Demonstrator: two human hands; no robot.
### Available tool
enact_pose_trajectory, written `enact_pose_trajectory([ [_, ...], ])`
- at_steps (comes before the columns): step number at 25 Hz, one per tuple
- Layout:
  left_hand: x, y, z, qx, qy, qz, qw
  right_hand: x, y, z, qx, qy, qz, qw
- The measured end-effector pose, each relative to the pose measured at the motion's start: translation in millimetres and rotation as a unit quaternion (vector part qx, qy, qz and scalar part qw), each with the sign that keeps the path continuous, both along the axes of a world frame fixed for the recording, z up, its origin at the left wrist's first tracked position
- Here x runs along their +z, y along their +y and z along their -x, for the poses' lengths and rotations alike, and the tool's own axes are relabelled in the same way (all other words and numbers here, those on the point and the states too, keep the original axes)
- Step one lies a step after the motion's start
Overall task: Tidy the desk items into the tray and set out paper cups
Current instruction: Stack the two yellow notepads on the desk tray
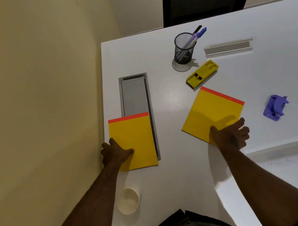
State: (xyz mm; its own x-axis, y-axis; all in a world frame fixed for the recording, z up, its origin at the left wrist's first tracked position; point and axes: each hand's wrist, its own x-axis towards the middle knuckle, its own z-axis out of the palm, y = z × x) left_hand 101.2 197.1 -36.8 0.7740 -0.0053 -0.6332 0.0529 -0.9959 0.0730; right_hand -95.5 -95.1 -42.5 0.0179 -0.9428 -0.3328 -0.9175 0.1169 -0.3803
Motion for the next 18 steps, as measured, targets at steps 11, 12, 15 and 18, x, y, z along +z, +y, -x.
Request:
enact_pose_trajectory([
  [11,-3,13,6,-0.004,-0.04,0.043,0.998,-3,-28,-6,-0.061,-0.044,-0.1,0.992],
  [12,-4,14,6,-0.004,-0.042,0.047,0.998,-2,-26,-5,-0.062,-0.052,-0.09,0.993],
  [15,-5,14,5,-0.007,-0.038,0.044,0.998,10,-23,6,-0.121,-0.235,-0.129,0.956],
  [18,-3,14,4,-0.012,-0.029,0.043,0.999,31,-23,15,-0.132,-0.355,-0.185,0.907],
])
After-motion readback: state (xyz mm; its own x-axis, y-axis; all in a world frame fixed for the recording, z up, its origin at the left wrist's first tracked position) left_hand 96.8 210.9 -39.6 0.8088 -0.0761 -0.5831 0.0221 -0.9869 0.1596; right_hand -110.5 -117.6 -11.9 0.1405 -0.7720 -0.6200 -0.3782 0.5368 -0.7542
